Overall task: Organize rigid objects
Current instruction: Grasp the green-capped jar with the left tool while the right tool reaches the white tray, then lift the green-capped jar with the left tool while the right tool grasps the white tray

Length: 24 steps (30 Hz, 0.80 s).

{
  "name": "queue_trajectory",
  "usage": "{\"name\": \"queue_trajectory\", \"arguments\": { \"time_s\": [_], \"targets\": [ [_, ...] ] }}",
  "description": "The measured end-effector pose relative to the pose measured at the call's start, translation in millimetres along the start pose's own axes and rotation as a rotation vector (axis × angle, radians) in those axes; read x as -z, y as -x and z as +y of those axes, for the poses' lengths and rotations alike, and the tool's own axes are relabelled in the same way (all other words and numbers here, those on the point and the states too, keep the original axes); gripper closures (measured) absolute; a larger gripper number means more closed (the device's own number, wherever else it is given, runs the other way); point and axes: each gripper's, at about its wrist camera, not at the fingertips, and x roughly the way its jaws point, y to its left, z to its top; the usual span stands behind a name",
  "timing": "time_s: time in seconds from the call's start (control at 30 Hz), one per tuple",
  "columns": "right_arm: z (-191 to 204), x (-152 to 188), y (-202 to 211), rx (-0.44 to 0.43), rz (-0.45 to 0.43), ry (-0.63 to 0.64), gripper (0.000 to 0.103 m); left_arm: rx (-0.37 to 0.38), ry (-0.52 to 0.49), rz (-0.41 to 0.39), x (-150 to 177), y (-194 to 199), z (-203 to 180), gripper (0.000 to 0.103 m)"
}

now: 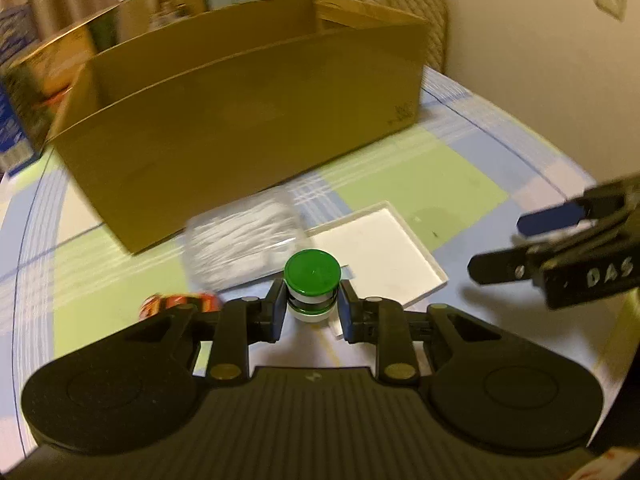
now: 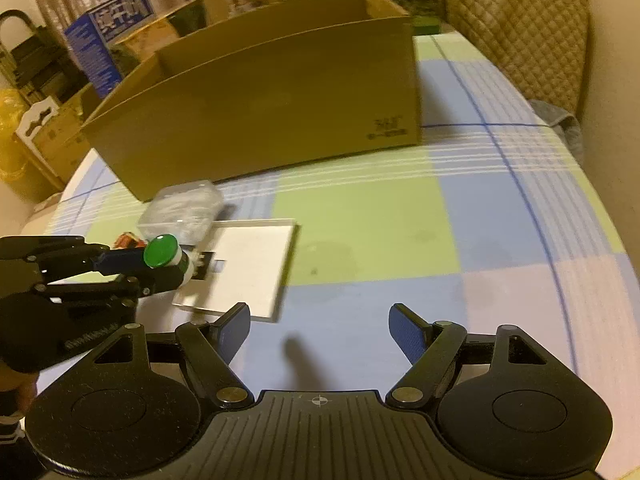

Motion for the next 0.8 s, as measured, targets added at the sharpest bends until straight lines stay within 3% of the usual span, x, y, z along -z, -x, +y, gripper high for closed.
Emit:
{"name": "queue_trajectory", "arguments": {
  "time_s": [0.2, 0.33, 0.53, 0.6, 0.8],
  "targets": [
    [23, -5, -16, -0.043, -0.007, 0.036, 0.029, -0.069, 0.110, 0.023, 10, 9, 38, 0.080],
    [41, -9, -32, -0.060, -0.004, 0.055, 0.028, -0.072, 0.147, 0.026, 13, 11, 53, 0.080],
    [62, -11, -55, -0.043, 0.001, 0.050, 0.014, -0.077, 0.192, -0.003, 12, 22, 70, 0.080],
    [70, -10, -61, -0.011, -0.008, 0.061, 0.008, -0.077, 0.205, -0.012, 11, 25, 75, 0.080],
    [90, -2, -80, 0.109, -0.042, 0.139, 0.007, -0.079, 0.230, -0.019, 13, 29, 83, 0.080]
  ]
}}
